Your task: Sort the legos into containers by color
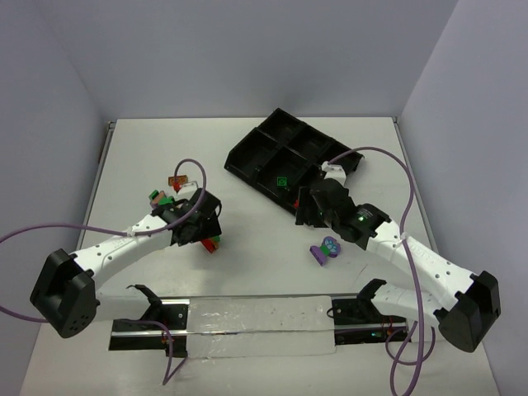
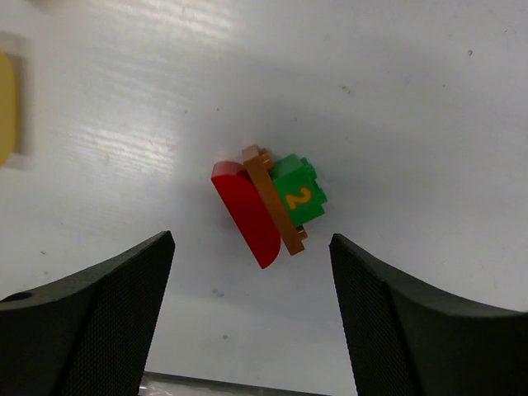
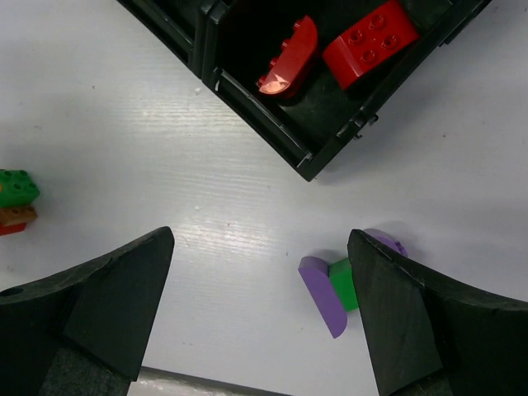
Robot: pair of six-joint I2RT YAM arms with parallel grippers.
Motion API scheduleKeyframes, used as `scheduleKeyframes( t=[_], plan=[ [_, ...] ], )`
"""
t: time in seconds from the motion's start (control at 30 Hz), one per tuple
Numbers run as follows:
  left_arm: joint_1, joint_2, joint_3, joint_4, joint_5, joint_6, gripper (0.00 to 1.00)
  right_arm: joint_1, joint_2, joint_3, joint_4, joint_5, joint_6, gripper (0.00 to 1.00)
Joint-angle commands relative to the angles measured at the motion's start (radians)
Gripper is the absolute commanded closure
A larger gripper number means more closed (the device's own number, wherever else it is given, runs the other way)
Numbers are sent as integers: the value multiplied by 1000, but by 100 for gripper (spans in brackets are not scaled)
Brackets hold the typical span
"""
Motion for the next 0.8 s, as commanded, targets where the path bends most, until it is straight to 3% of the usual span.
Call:
scheduleKeyframes(
  t=[0.0, 0.07, 0.17, 0.37, 0.53, 0.67, 0.77],
  plan=[
    [5, -45, -57, 92, 61, -148, 11, 19, 16, 61, 42, 18, -15, 6],
    [5, -44, -86, 128, 79, -165, 6, 23, 16, 65, 38, 17, -13, 6],
    [5, -24, -105, 179, 108, -192, 6, 27, 14, 67, 33, 14, -11, 6],
    [5, 10, -131, 188, 80, -266, 22, 30, 10, 68, 20, 13, -10, 6],
    [5, 52, -138, 180, 65, -304, 23, 31, 3, 68, 14, 5, -6, 6],
    [4, 85, -146, 232, 64, -282, 30, 33, -1, 71, 5, 15, -6, 6],
    [4, 99, -145, 228, 56, -272, 27, 33, 1, 70, 2, 17, -10, 6]
  ],
)
